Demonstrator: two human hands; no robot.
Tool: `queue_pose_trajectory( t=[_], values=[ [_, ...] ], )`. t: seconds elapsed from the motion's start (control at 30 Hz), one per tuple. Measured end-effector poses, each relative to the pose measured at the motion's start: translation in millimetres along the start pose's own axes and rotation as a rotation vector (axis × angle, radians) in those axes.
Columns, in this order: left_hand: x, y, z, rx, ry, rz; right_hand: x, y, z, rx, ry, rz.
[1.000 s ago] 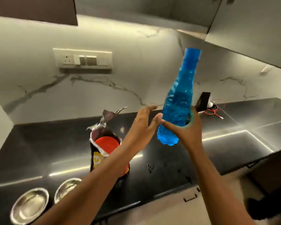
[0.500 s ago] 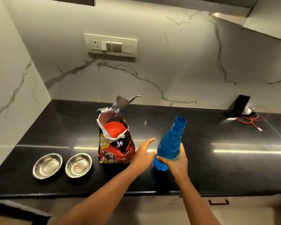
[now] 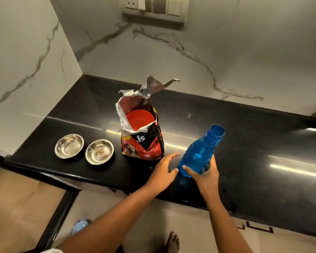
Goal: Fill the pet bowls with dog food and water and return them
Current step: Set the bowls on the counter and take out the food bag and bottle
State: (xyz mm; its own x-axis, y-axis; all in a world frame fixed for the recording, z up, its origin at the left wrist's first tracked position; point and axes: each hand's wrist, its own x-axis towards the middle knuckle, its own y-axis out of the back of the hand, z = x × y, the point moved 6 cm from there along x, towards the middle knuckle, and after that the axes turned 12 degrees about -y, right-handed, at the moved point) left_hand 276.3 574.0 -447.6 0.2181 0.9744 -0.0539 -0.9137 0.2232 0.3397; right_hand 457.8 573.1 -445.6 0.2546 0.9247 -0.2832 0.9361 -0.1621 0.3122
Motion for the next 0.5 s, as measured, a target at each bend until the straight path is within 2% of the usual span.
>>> queue_pose_trajectory(
  t=[0.13,0.27,0.33,0.4,0.5],
  values=[
    [-7,14,1,0.012,-0.018,0.006,-11,-8,17,0.003,-0.121,0.012],
    [-17,34,5,-0.026,-0.011,-0.067,-54,-16,41,0.264,-0.343,0.172],
    [-26,47,9,-0.022,-0.014,-0.128,-78,-26,40,0.348,-0.346,0.199],
    [-33,63,13,-0.018,-0.024,-0.164,-89,-40,30,0.384,-0.327,0.129],
    [-41,101,23,-0.051,-0.053,-0.134,-89,-56,-8,0.349,-0.206,0.032]
  ],
)
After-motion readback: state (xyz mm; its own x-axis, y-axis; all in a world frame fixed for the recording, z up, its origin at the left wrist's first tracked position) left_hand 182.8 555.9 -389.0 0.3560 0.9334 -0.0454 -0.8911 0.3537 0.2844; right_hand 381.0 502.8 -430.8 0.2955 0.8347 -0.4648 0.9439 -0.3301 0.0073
